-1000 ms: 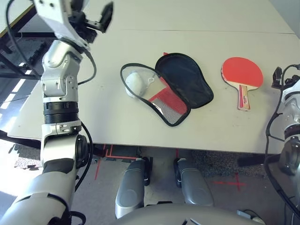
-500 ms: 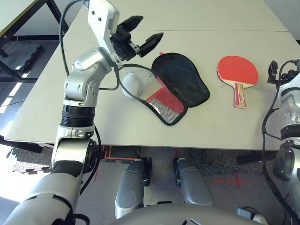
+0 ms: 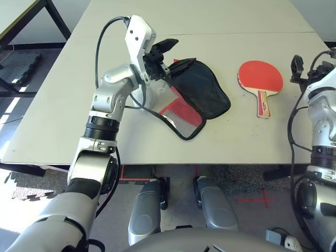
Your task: Store the ping-pong paddle in its case and zip it.
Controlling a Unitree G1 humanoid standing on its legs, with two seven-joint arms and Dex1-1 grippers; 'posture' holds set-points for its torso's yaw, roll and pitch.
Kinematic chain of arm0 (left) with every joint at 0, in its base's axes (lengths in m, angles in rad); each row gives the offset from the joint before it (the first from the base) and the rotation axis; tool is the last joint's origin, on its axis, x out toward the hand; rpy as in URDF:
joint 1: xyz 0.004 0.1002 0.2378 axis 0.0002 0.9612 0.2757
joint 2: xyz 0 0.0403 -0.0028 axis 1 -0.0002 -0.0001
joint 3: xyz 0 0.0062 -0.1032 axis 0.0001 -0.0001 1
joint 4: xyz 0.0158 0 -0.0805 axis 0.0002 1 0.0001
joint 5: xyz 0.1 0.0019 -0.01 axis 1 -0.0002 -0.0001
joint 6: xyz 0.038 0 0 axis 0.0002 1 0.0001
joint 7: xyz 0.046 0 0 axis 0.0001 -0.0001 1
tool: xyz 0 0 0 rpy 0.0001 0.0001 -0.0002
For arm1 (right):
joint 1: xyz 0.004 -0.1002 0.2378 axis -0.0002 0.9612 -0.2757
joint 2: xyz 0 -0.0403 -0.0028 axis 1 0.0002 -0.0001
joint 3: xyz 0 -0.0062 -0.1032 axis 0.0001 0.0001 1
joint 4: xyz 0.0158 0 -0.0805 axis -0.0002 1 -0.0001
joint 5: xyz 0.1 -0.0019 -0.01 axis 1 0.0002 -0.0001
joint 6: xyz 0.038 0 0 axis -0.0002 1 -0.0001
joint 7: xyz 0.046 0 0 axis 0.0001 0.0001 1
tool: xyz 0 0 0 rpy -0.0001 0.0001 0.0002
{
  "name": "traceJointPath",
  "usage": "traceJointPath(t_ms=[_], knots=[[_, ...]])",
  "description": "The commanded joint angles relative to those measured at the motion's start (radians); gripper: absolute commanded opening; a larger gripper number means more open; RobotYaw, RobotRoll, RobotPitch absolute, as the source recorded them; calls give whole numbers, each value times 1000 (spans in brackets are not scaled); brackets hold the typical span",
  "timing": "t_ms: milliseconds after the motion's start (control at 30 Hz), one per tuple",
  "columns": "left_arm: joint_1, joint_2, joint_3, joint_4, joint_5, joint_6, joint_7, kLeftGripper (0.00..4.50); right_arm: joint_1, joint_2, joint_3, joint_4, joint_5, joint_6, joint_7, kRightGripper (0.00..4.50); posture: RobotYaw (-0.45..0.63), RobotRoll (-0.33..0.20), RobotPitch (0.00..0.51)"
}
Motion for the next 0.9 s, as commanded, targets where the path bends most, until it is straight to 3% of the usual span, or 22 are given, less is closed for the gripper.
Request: traceJointPath(t_ms=[33,167,300,533,900], knots=[[19,24,-6,2,20,7,-22,4486,13,21,17,-127,22,257,-55,4500,-283,0,196],[34,83,-11,-36,21,31,-70,4486,-37,40,18,-186,31,558,-64,4500,-264,0,206],[38,109,-15,-80,8,65,-92,4486,-126,36,11,-132,2,663,-50,4500,-257,0,210],[47,118,-37,-131,29,88,-101,4486,-224,9,72,106,-49,695,20,4500,-244,0,209],[66,252,-140,-172,144,91,-181,4486,-264,-7,153,307,-121,569,109,4500,-202,0,213]])
